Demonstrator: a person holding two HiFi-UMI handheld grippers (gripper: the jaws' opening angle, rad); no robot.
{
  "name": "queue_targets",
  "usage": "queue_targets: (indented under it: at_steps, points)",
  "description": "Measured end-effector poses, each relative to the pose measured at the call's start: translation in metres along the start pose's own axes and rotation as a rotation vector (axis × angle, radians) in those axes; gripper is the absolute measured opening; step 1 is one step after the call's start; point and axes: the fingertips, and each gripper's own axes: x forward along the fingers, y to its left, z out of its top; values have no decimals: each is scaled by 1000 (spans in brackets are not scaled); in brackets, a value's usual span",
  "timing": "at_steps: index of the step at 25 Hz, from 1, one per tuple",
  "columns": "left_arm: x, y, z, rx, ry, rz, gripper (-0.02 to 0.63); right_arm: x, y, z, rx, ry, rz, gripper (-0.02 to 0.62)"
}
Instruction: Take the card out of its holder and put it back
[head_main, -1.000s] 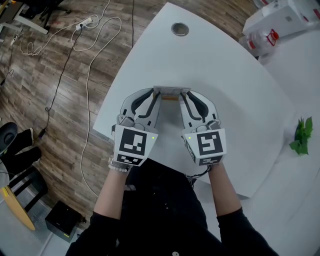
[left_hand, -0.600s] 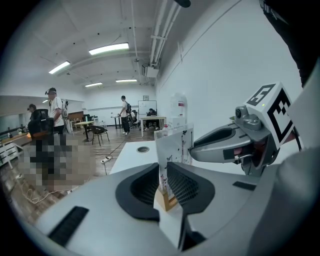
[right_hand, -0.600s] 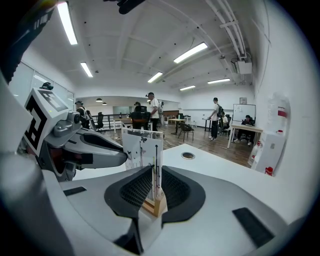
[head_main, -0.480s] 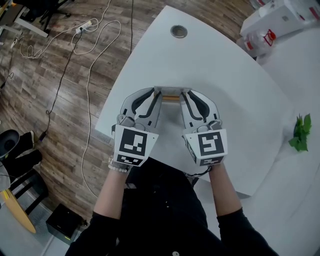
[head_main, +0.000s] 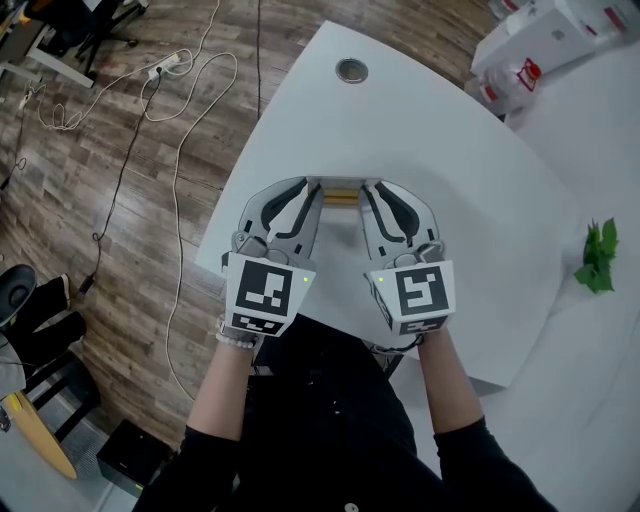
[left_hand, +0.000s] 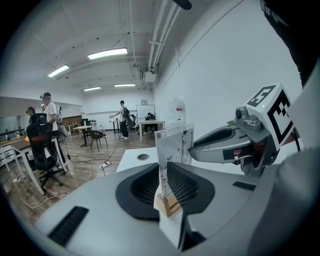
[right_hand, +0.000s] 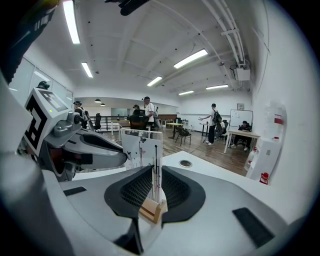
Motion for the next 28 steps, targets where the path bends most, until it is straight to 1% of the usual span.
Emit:
queue_targets:
  at_steps: [13, 21, 28]
  points:
    - [-24, -4, 39, 37, -38, -9, 60, -27, 3, 36, -13, -45, -43, 89]
    - [-44, -3, 75, 81, -78, -12, 60, -47, 6, 71, -23, -98, -74, 89]
    - [-61, -4, 104, 119, -120, -14, 60, -65, 10, 100, -54, -148, -93, 89]
